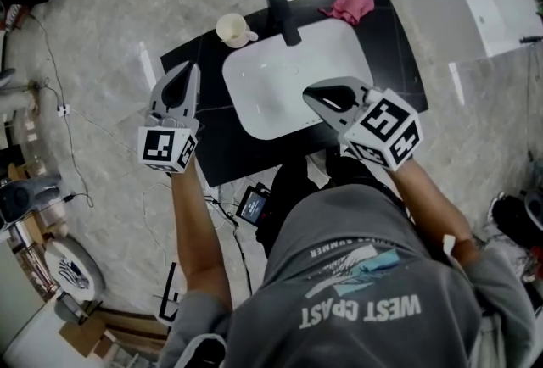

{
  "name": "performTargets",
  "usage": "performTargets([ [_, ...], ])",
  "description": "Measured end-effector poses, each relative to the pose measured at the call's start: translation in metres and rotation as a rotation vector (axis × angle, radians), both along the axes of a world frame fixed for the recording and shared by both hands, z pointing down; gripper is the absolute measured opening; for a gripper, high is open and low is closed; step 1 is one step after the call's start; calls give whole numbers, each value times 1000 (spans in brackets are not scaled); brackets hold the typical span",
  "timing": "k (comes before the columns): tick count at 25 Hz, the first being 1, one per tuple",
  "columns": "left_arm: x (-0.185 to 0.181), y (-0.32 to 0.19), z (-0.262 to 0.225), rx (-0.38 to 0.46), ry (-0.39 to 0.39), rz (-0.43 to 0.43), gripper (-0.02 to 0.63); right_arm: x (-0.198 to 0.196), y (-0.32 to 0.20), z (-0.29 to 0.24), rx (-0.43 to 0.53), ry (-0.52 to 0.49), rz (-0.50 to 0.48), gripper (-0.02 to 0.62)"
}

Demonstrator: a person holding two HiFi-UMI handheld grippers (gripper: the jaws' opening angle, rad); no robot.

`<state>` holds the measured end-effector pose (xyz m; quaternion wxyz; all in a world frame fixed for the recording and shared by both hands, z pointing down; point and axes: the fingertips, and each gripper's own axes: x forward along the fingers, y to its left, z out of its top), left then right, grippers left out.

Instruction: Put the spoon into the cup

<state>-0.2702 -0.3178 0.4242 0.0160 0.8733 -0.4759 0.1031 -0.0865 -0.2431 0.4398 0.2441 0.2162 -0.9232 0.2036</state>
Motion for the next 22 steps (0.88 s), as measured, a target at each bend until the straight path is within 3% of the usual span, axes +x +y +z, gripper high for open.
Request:
performTargets([
  [12, 30, 28, -34, -8, -28, 63, 2, 1, -4, -26, 63, -17, -13, 32],
  [17, 51, 42, -53, -26, -50, 87, 2, 5, -6, -51, 186, -12, -46, 31],
  [22, 66, 53, -80, 9, -61, 100, 2, 4, -7, -77, 287, -9, -96, 31],
])
